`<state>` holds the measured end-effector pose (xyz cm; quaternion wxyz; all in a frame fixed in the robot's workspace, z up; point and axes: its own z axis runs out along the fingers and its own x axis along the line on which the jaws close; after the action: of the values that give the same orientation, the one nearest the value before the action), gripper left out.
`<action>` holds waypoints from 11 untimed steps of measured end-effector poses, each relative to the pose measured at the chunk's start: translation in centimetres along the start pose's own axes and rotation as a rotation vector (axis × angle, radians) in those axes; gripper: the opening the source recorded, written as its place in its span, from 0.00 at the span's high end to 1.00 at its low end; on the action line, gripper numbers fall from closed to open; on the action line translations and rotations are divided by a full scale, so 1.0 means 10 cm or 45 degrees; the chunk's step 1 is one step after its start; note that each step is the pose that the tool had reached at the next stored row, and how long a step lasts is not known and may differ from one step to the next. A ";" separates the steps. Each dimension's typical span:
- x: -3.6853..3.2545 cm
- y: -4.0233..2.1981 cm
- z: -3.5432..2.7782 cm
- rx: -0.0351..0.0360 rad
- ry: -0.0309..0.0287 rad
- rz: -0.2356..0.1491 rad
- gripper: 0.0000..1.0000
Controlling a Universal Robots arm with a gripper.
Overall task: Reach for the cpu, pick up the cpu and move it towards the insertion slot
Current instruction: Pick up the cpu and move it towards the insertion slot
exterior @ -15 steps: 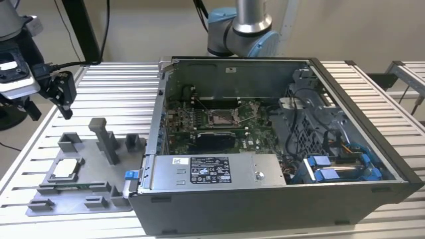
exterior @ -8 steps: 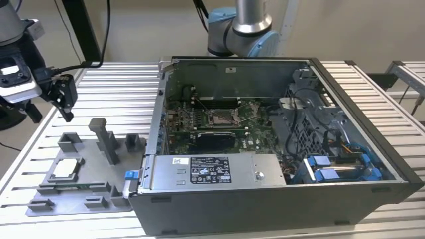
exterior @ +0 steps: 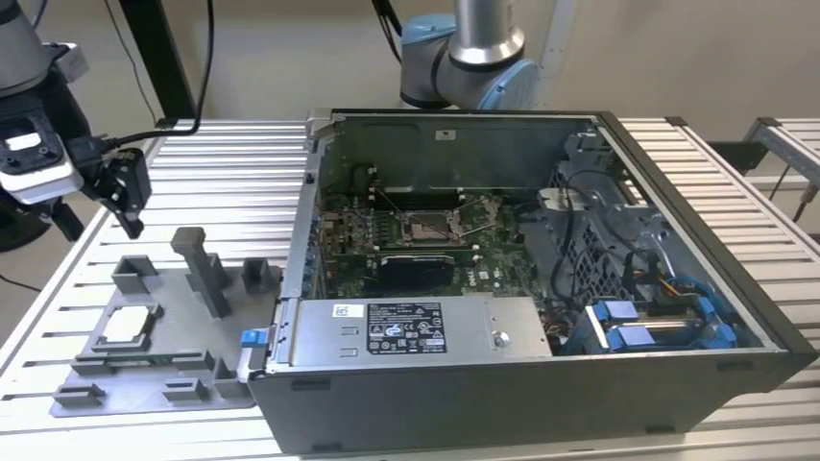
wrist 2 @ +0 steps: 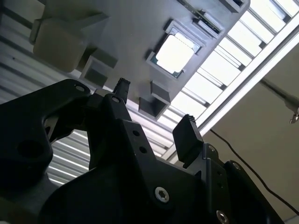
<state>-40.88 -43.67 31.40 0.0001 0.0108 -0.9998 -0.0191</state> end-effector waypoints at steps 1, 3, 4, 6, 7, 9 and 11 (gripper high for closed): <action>0.001 -0.001 0.007 -0.0001 -0.0001 0.000 0.00; 0.001 -0.001 0.022 0.0000 0.0001 0.000 0.00; 0.002 -0.002 0.033 0.0000 0.0000 0.000 0.00; 0.005 -0.002 0.065 -0.0002 -0.0001 0.000 0.00; 0.007 -0.003 0.079 -0.0002 0.0000 0.000 0.00; 0.007 -0.003 0.091 0.0000 0.0000 0.000 0.00; 0.007 -0.003 0.091 0.0002 0.0006 0.000 0.00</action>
<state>-40.95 -43.68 30.49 0.0004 0.0109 -0.9998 -0.0190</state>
